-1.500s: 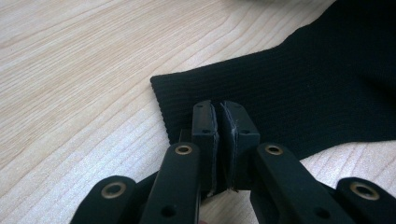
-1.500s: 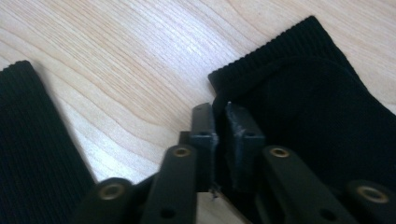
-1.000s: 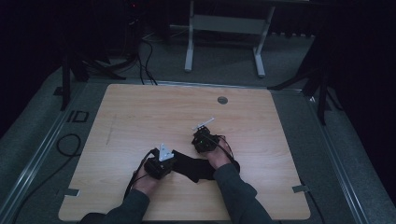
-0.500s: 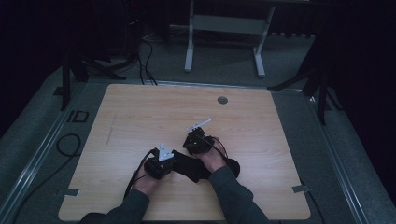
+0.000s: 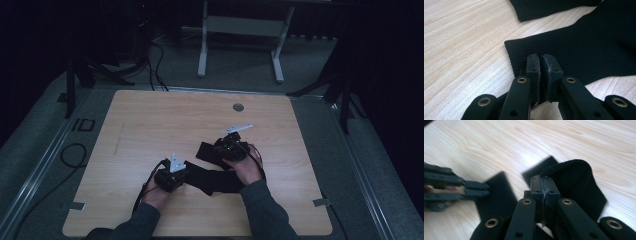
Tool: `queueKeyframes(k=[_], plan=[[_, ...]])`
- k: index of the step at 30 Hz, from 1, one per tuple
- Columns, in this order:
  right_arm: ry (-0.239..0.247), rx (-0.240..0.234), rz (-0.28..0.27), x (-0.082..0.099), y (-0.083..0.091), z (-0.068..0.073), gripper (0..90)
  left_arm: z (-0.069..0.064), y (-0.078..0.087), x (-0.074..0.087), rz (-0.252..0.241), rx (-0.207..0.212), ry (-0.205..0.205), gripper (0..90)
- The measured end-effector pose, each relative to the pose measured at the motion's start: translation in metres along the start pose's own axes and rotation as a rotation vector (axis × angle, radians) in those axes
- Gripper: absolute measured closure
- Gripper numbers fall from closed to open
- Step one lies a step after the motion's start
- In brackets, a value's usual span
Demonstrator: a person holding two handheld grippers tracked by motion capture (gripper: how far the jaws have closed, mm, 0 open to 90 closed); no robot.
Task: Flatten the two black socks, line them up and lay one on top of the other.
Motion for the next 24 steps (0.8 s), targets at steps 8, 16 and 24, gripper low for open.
queueKeyframes(k=[8,16,24], plan=[[-0.045,0.057,-0.007,0.027,0.015,-0.028,88.4,0.0,0.0,0.0,0.0,-0.001,-0.001,84.1],[-0.117,0.079,-0.008,0.049,0.027,-0.062,88.1,-0.001,0.0,0.0,-0.001,0.006,-0.006,84.2],[-0.157,0.09,0.037,0.073,0.027,-0.082,87.1,-0.001,-0.001,0.0,-0.002,0.011,-0.006,84.1]])
Point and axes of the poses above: each handheld gripper's, and its own axes: y roughly backward along the jaws, x roughly out of its underside, z roughly to its left, the point moved 2 cm from there along -y, roughly forward along the jaws, and after that the axes turned 9 degrees about z, right-handed, at the moved point
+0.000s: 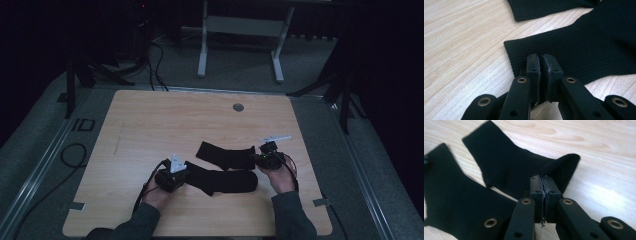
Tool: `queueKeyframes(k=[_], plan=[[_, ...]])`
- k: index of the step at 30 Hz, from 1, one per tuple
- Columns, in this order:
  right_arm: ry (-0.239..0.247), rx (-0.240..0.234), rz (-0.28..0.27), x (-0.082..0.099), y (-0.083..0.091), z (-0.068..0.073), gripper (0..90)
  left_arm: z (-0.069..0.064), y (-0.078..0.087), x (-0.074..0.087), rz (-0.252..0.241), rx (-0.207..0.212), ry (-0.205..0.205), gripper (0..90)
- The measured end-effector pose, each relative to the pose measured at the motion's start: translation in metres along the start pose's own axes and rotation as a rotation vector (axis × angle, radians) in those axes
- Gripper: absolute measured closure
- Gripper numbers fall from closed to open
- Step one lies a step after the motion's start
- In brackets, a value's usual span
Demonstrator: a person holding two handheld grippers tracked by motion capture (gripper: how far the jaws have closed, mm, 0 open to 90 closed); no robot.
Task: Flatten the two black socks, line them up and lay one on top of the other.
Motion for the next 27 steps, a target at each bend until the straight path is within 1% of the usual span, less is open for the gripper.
queueKeyframes(k=[1,3,4,5,6,7,9,11,12,13,14,15,17,18,19,20,21,22,24,27], plan=[[-0.012,0.006,0.003,0.005,0.002,-0.007,85.1,0.0,0.0,0.0,-0.001,0.007,0.002,84.0],[-0.024,0.001,-0.006,0.008,0.006,-0.015,83.2,-0.001,0.0,0.0,-0.002,0.012,0.004,84.0],[-0.024,0.001,-0.006,0.008,0.006,-0.015,83.2,-0.001,0.0,0.0,-0.002,0.012,0.004,84.0],[-0.047,0.012,-0.02,0.01,0.013,-0.023,80.7,-0.001,0.0,0.0,-0.003,0.014,0.004,84.0],[-0.047,0.012,-0.02,0.01,0.013,-0.023,80.7,-0.001,0.0,0.0,-0.003,0.014,0.004,84.0],[-0.066,0.03,-0.039,0.011,0.021,-0.032,76.3,-0.001,0.0,0.0,-0.004,0.016,0.005,84.0],[-0.077,0.046,-0.059,0.01,0.029,-0.036,74.0,-0.001,-0.001,-0.001,-0.006,0.018,0.007,84.0],[-0.056,0.051,-0.073,0.007,0.033,-0.035,72.4,-0.002,-0.001,-0.001,-0.007,0.02,0.006,84.0],[-0.056,0.051,-0.073,0.007,0.033,-0.035,72.4,-0.002,-0.001,-0.001,-0.007,0.021,0.006,84.0],[-0.014,0.047,-0.076,0.004,0.033,-0.031,70.4,-0.002,-0.001,-0.001,-0.007,0.022,0.006,84.0],[-0.014,0.047,-0.076,0.004,0.033,-0.031,70.4,-0.002,-0.001,-0.001,-0.007,0.022,0.005,84.0],[0.036,0.039,-0.069,-0.002,0.03,-0.022,68.5,-0.002,-0.001,-0.001,-0.007,0.021,0.003,84.0],[0.068,0.034,-0.064,-0.007,0.025,-0.015,66.1,-0.003,-0.001,-0.001,-0.008,0.021,0.002,83.9],[0.068,0.034,-0.064,-0.007,0.025,-0.015,66.1,-0.003,-0.001,-0.001,-0.008,0.021,0.002,83.7],[0.115,0.03,-0.055,-0.013,0.019,-0.007,65.1,-0.003,-0.001,-0.001,-0.008,0.022,0.003,83.6],[0.135,0.027,-0.051,-0.016,0.016,-0.003,65.1,-0.003,-0.001,-0.001,-0.008,0.022,0.003,83.6],[0.152,0.026,-0.046,-0.019,0.013,0.001,65.0,-0.003,-0.001,-0.001,-0.007,0.022,0.003,83.5],[0.152,0.026,-0.046,-0.019,0.013,0.001,65.0,-0.003,-0.001,-0.001,-0.008,0.023,0.003,83.5],[0.183,0.006,-0.047,-0.028,0.004,0.012,65.1,-0.003,-0.001,-0.001,-0.008,0.024,0.001,82.7],[0.216,-0.009,-0.044,-0.037,-0.003,0.022,65.1,-0.003,-0.001,-0.001,-0.01,0.032,0.002,80.4]])
Point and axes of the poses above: each handheld gripper's, and its own axes: y roughly backward along the jaws, x roughly out of its underside, z roughly to its left, the point moved 2 cm from there along -y, roughly forward along the jaws, and after that the axes turned 9 degrees about z, right-handed, at the moved point
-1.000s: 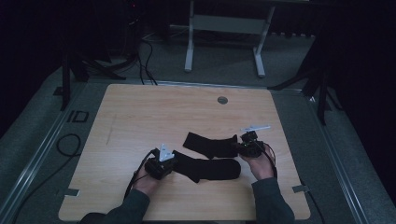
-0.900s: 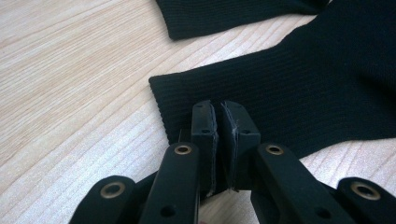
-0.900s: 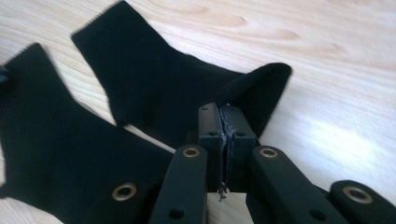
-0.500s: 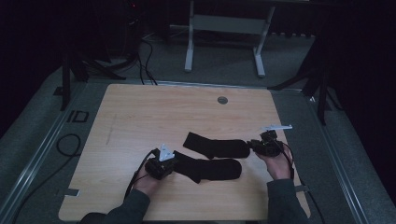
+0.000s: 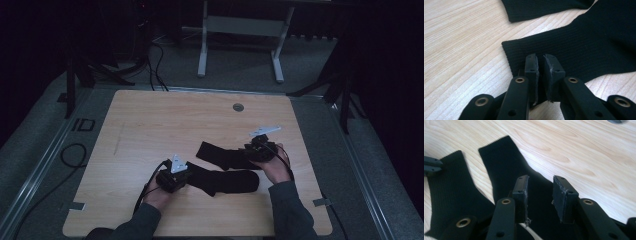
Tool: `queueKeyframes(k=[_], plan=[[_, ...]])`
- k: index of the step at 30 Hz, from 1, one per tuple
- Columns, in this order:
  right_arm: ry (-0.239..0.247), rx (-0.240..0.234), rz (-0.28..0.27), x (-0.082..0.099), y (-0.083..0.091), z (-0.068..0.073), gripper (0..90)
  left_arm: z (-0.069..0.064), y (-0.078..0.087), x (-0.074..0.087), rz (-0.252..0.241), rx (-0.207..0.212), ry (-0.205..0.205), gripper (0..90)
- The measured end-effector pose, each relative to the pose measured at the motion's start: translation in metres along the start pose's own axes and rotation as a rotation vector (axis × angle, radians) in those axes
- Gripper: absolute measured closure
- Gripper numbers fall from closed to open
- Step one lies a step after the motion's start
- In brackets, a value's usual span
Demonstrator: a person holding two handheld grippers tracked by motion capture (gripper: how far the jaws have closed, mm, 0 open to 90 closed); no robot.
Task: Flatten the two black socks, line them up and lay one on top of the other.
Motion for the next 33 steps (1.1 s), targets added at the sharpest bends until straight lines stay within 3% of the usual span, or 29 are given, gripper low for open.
queueKeyframes(k=[13,16,24,28,33], plan=[[0.142,-0.004,0.045,-0.037,-0.023,0.021,63.1,0.005,0.009,0.0,-0.045,0.05,0.065,67.3],[0.18,0.003,0.105,-0.042,-0.042,0.028,61.9,0.007,0.01,0.001,-0.039,0.06,0.075,64.3],[0.26,0.001,0.193,-0.041,-0.076,0.043,54.9,0.007,0.011,0.001,-0.038,0.059,0.075,63.5],[0.251,0.005,0.212,-0.041,-0.085,0.044,51.7,0.008,0.011,0.001,-0.039,0.059,0.078,63.5],[0.236,-0.022,0.225,-0.042,-0.089,0.043,48.6,0.009,0.012,0.002,-0.037,0.055,0.075,63.5]])
Point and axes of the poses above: each handheld gripper's, and its own axes: y roughly backward along the jaws, x roughly out of its underside, z roughly to its left, the point moved 2 cm from there along -y, roughly forward along the jaws, and after that the axes turned 9 degrees about z, right-handed, at the moved point
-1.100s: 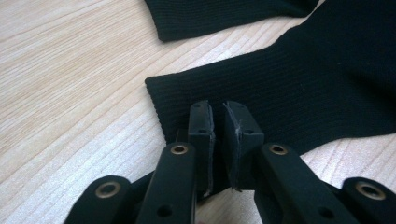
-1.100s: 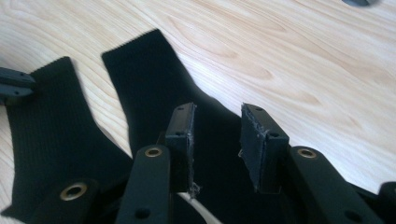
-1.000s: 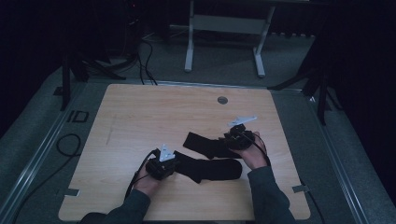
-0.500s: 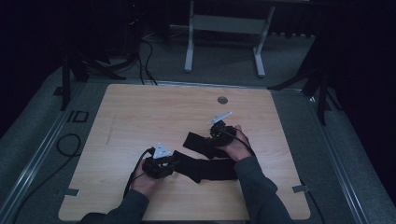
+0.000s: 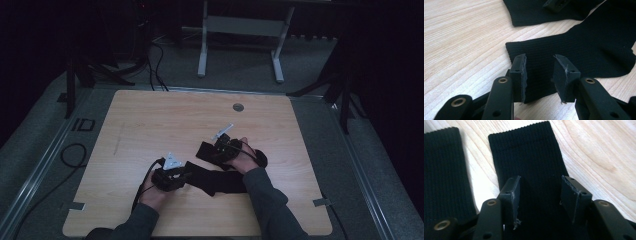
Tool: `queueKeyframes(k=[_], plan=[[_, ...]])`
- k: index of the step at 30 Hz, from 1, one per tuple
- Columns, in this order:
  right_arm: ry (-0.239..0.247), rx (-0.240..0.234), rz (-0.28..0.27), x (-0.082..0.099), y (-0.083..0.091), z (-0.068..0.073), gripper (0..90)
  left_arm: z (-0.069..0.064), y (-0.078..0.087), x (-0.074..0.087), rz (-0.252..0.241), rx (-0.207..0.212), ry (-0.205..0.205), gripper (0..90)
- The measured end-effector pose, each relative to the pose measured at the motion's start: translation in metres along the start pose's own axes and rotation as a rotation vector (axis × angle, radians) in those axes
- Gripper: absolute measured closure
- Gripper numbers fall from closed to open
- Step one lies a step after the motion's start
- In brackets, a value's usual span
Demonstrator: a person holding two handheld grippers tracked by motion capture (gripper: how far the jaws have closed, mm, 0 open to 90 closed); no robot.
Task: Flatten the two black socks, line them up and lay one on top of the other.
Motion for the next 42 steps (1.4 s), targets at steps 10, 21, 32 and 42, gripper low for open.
queueKeyframes(k=[10,21,32,42], plan=[[-0.01,-0.04,0.005,-0.001,-0.004,0.001,46.2,0.001,0.001,0.0,-0.004,-0.001,0.005,62.9],[-0.039,0.005,-0.002,-0.003,-0.003,-0.003,83.1,0.0,-0.001,0.001,0.012,0.008,-0.002,62.3],[0.006,0.01,-0.076,0.002,0.041,0.005,83.3,-0.001,-0.002,0.001,0.022,-0.002,-0.013,62.1],[0.013,0.018,-0.188,0.015,0.101,0.011,83.3,-0.003,-0.004,0.001,0.03,0.0,-0.016,62.0]])
Point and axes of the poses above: each handheld gripper's, and its own axes: y roughly backward along the jaws, x roughly out of its underside, z roughly to its left, the point moved 2 cm from there along -y, roughly forward along the jaws, and after that the axes turned 9 degrees about z, right-handed, at the moved point
